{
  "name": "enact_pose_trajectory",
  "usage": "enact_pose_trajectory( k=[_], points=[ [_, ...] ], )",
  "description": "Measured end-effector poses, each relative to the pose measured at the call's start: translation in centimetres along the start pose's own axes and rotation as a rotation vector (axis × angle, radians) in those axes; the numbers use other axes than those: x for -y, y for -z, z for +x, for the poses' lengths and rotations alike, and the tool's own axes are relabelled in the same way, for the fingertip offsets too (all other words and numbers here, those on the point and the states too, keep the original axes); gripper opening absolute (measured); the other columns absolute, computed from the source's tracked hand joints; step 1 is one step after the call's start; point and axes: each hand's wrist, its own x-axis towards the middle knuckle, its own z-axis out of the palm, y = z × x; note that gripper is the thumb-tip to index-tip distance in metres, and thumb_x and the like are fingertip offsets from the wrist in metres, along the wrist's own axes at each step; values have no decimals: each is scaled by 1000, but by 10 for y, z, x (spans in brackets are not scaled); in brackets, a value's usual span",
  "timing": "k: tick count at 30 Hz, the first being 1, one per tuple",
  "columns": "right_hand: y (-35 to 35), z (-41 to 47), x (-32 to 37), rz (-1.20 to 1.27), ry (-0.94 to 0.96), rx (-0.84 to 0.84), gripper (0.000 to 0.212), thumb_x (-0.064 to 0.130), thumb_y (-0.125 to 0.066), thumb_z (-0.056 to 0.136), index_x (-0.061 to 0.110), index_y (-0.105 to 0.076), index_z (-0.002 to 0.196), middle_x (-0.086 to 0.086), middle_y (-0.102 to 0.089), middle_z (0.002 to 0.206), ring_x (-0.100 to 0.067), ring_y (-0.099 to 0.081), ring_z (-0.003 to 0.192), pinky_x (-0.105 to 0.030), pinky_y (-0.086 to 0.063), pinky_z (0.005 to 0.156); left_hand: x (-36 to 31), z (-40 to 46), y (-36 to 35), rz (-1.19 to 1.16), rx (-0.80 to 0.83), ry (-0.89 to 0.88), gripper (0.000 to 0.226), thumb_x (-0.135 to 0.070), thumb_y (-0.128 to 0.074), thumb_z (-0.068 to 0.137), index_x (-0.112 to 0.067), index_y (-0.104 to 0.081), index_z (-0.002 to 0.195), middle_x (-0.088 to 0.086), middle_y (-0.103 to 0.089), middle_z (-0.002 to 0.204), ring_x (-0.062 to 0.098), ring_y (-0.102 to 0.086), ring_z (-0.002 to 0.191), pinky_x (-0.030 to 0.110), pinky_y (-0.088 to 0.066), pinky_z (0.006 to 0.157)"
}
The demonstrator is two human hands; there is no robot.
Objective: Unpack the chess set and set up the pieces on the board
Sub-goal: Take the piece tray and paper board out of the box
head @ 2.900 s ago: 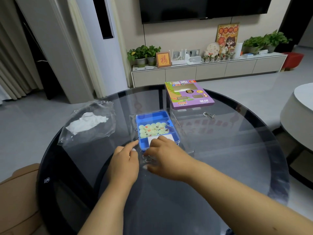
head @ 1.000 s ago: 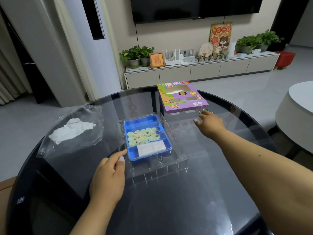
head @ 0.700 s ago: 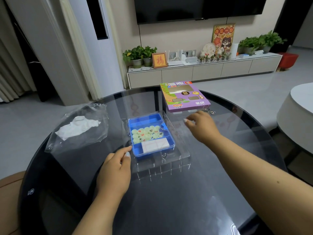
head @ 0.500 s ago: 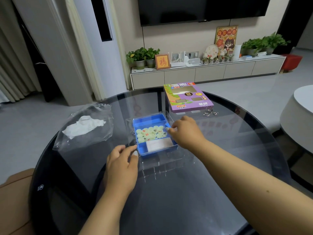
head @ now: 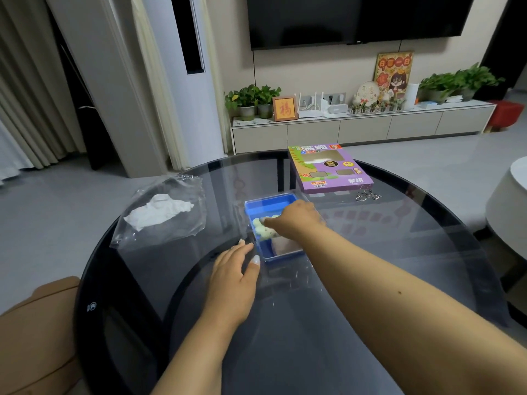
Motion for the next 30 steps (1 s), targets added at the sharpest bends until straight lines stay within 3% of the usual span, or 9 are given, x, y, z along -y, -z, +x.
enact_pose_trajectory(
  k=[3, 8, 14, 17, 18, 21, 23, 27, 30],
  points=[
    [6, 1, -4, 24, -38, -134, 77, 60, -47, 84, 3, -40, 135, -14, -43, 126, -26, -42, 114, -33, -42, 79, 1, -1, 0, 27, -11, -9, 41, -32, -42, 100, -29, -46, 140, -14, -34, 151, 7, -24, 139, 29, -19, 116],
    [17, 3, -12, -138, 7, -86, 48, 43, -38, 94, 7, -58, 118, -14, -55, 126, -31, -33, 126, -32, -39, 81, 3, -1, 1, 4, 23, 23, 40, -34, -40, 100, -34, -44, 140, -14, -28, 154, 6, -25, 142, 32, -23, 116],
    [29, 0, -10, -108, -32, 55, 57, 55, -35, 92, 14, -50, 129, -9, -52, 129, -30, -39, 123, -34, -33, 79, 4, -1, 2, -50, 40, 72, 34, -38, -38, 99, -43, -46, 131, -14, -52, 137, 12, -47, 125, 37, -40, 104],
    [32, -2, -9, -49, -22, 104, 53, 58, -35, 93, 11, -59, 96, -9, -55, 112, -29, -49, 116, -33, -38, 87, 3, -2, 1, -34, 39, 73, 35, -36, -39, 99, -41, -47, 132, -11, -56, 134, 13, -49, 123, 38, -40, 104],
    [33, -5, -9, -14, -24, 111, 52, 57, -35, 94, 11, -58, 91, -8, -55, 107, -28, -52, 112, -33, -40, 89, 2, -3, 2, -47, 35, 79, 35, -35, -39, 99, -39, -47, 133, -10, -55, 135, 13, -49, 124, 37, -39, 105],
    [38, -9, -10, 214, -47, 97, 48, 52, -42, 94, 9, -57, 108, -7, -55, 96, -25, -56, 93, -32, -44, 81, 2, -3, 3, -63, 32, 85, 38, -36, -37, 100, -40, -43, 137, -9, -52, 138, 11, -49, 122, 35, -41, 103],
    [41, -12, -13, 357, -66, 73, 42, 50, -50, 92, 9, -52, 101, -6, -54, 87, -22, -55, 83, -32, -47, 79, 4, -2, 3, -86, 37, 86, 39, -39, -36, 100, -44, -38, 138, -10, -52, 137, 11, -52, 117, 35, -44, 100],
    [44, -16, -21, 574, -39, 49, 48, 47, -63, 85, 5, -49, 102, -6, -60, 102, -22, -59, 89, -33, -51, 76, 4, -2, 6, -174, 29, 106, 39, -41, -36, 100, -51, -36, 137, -12, -56, 131, 15, -58, 106, 34, -46, 93],
    [51, -20, -28, 775, -6, 2, 40, 44, -63, 86, 8, -61, 104, -8, -65, 105, -25, -63, 90, -40, -55, 81, 1, -2, 8, -205, -79, 108, 40, -42, -38, 99, -44, -40, 139, -7, -49, 136, 13, -48, 121, 28, -38, 96]
  ],
)
